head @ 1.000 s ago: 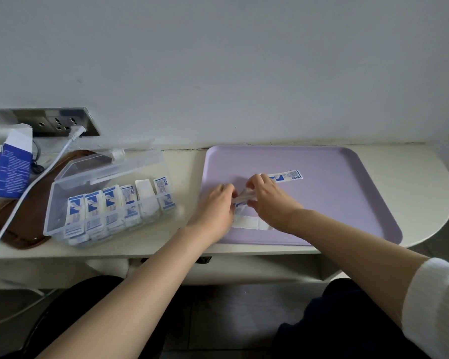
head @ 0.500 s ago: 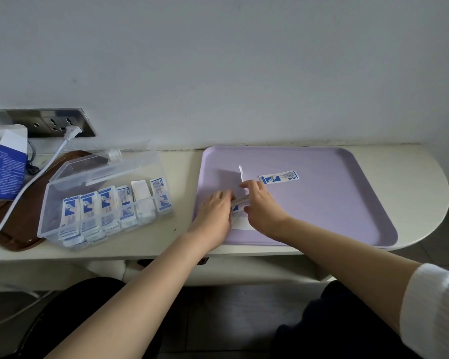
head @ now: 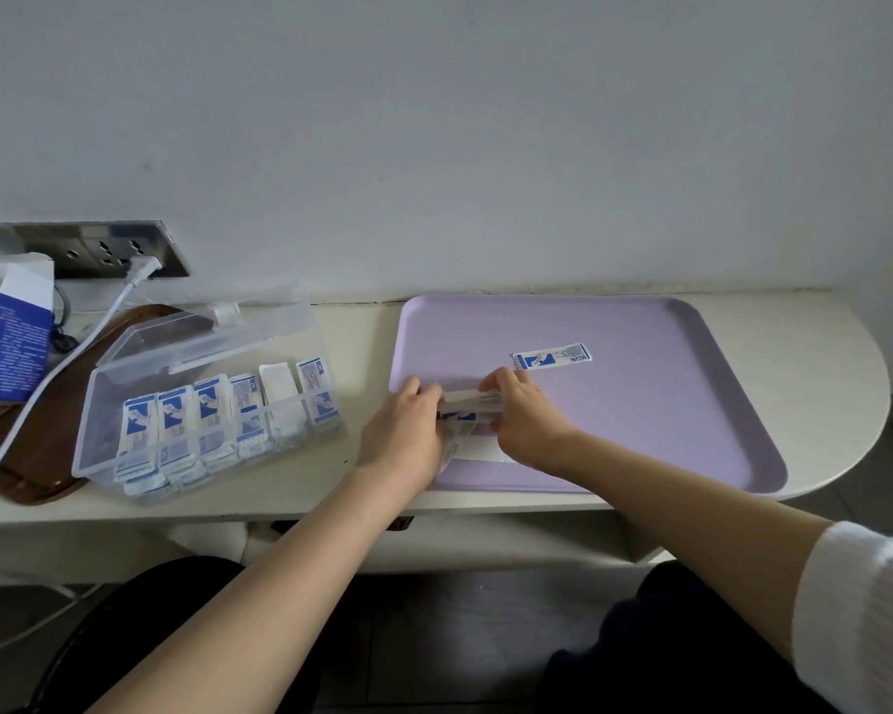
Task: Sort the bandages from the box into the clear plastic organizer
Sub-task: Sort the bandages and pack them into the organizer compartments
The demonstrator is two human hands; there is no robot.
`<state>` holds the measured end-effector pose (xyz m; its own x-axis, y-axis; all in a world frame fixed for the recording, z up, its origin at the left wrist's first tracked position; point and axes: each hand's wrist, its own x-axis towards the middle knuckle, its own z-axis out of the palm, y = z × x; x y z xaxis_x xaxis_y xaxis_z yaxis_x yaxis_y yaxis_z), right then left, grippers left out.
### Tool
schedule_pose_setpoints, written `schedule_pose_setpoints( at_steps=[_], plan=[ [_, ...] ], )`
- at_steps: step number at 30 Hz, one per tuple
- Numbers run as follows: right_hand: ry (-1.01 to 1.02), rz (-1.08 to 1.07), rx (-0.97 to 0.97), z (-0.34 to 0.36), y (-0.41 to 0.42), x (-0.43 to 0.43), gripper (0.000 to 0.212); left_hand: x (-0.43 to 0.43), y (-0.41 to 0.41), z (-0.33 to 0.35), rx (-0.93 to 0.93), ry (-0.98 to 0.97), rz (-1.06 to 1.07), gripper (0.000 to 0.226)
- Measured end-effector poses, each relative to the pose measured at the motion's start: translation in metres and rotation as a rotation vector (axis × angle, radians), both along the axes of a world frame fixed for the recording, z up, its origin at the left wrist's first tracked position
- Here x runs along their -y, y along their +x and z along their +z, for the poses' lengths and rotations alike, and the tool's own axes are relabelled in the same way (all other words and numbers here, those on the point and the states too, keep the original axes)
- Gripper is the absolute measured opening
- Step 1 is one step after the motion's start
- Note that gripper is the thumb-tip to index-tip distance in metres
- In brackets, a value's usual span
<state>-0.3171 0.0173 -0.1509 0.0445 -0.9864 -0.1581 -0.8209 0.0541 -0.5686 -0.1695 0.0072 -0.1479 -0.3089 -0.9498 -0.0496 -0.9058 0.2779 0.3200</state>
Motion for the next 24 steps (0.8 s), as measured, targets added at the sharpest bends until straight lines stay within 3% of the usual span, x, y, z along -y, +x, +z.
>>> schedule_pose_setpoints(
  at_steps=[6,12,15,19,24],
  plan=[
    [-0.035,0.043,0.050,-0.003,0.006,-0.001,0.044,-0.002,-0.008,0.002,-0.095,0.109,-0.046,0.018],
    [-0.058,0.088,-0.090,-0.006,0.000,0.001,0.023,-0.006,-0.008,0.001,0.052,0.047,-0.121,0.012],
    [-0.126,0.064,-0.071,-0.001,0.002,0.000,0.033,-0.007,-0.010,0.004,0.090,-0.053,-0.096,0.015],
    [-0.074,0.132,-0.271,-0.002,0.000,-0.011,0.053,-0.012,-0.010,-0.005,0.303,-0.039,-0.132,0.025],
    [-0.065,0.153,-0.263,0.001,0.001,-0.012,0.039,-0.012,-0.012,-0.002,0.269,-0.038,-0.140,0.022]
  ],
)
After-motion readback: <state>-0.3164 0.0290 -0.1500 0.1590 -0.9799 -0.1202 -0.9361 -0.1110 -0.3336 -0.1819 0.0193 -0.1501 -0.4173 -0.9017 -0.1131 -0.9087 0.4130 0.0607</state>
